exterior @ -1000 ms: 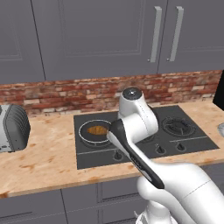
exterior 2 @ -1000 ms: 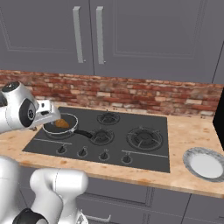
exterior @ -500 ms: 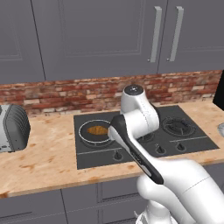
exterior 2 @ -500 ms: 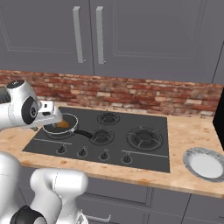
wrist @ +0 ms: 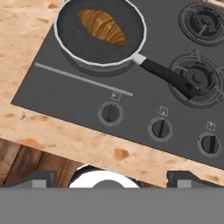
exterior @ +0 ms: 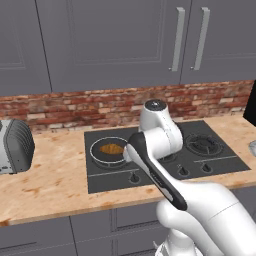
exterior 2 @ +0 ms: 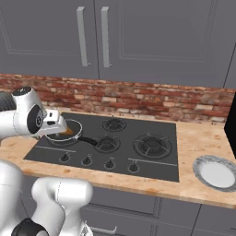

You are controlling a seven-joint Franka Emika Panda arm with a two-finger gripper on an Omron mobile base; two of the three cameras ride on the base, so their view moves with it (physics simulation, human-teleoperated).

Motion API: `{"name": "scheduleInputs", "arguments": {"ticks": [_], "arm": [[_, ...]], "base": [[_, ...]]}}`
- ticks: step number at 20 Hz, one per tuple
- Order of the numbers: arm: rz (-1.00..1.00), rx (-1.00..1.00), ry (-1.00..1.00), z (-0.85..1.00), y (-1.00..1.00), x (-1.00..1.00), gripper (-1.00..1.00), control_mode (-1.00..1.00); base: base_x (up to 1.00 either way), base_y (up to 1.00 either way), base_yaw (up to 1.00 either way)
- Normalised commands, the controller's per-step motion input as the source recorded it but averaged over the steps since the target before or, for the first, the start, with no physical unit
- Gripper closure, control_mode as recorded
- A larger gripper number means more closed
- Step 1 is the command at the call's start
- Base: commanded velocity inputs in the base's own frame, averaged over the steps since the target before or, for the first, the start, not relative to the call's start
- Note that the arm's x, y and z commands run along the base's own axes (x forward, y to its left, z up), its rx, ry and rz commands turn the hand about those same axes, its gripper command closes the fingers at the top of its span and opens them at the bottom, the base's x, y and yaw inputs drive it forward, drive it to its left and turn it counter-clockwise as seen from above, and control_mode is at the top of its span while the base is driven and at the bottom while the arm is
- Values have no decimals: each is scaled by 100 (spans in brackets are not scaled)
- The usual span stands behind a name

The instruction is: Pick the croissant and place it on the pan. Then turn on the stove to warm the croissant.

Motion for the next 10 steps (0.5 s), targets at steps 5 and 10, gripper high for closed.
{"name": "scheduleInputs", "arguments": {"ticks": [5,10], "arm": [[-1,5,4,-22,0,9,-100,-100],[-4,3,0,-20,0,10,-100,-100]], "base": [[0,0,0],[0,0,0]]}}
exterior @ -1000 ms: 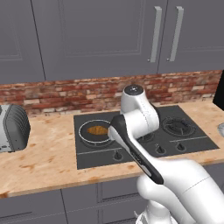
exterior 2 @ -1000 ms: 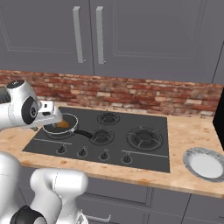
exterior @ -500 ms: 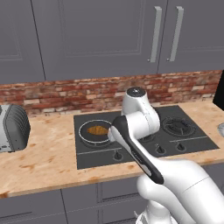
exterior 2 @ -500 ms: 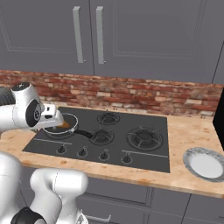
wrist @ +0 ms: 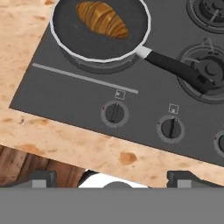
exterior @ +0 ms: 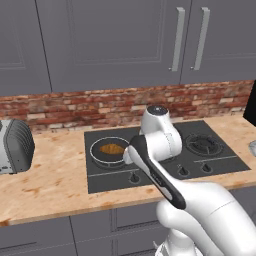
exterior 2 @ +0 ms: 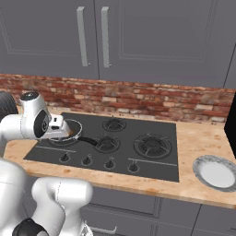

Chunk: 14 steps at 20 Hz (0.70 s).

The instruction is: Pick the croissant and place it on the pan. Then turn on the stove to warm the croissant.

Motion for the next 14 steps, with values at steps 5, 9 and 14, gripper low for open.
{"name": "scheduleInputs", "arguments": {"ticks": [5,9,14], "arm": [[-9,0,0,-17,0,5,-100,-100],[-20,0,0,-18,0,0,-100,-100],[-21,0,1,-16,0,1,-100,-100]], "base": [[0,0,0],[0,0,0],[0,0,0]]}}
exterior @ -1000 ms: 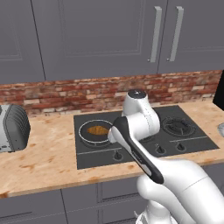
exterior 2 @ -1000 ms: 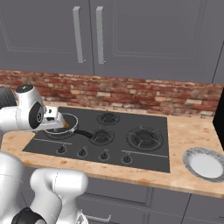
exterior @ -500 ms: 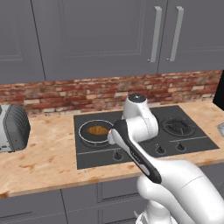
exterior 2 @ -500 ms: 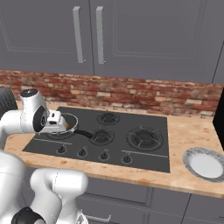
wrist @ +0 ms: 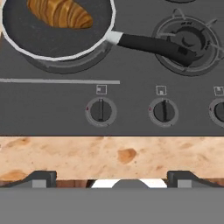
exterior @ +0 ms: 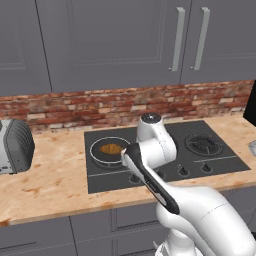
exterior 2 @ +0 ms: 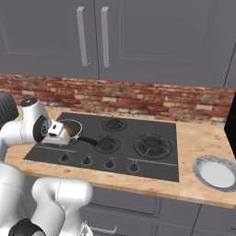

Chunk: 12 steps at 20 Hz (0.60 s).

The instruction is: Pick the croissant and place it on the pan. Then turn on the stove to warm the croissant.

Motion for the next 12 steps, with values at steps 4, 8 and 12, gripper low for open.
{"name": "scheduleInputs", "arguments": {"ticks": [4,8,12], "arm": [[-14,0,0,-12,0,4,-100,-100],[-7,0,0,-14,0,3,-100,-100],[-4,2,0,-18,0,6,-100,-100]], "base": [[0,0,0],[0,0,0],[0,0,0]]}}
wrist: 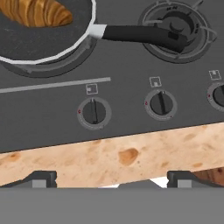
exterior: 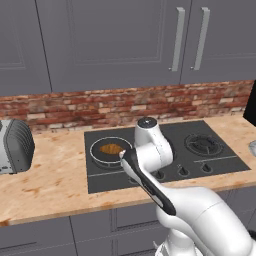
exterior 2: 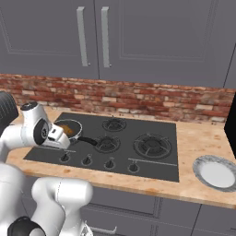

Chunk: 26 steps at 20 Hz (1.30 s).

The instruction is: Pick the croissant and place it on the pan. Then turn on the stove to warm the croissant.

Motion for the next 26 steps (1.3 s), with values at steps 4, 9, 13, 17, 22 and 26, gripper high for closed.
{"name": "scheduleInputs", "arguments": {"ticks": [4,9,13,17,22,26], "arm": [[-1,5,0,-20,0,7,-100,-100],[0,5,0,-22,0,12,-100,-100],[0,5,0,-22,0,11,-100,-100],[0,3,0,-20,0,9,-100,-100],[0,2,0,-17,0,12,-100,-100],[0,2,0,-11,0,17,-100,-100]], "base": [[0,0,0],[0,0,0],[0,0,0],[0,0,0],[0,0,0],[0,0,0]]}}
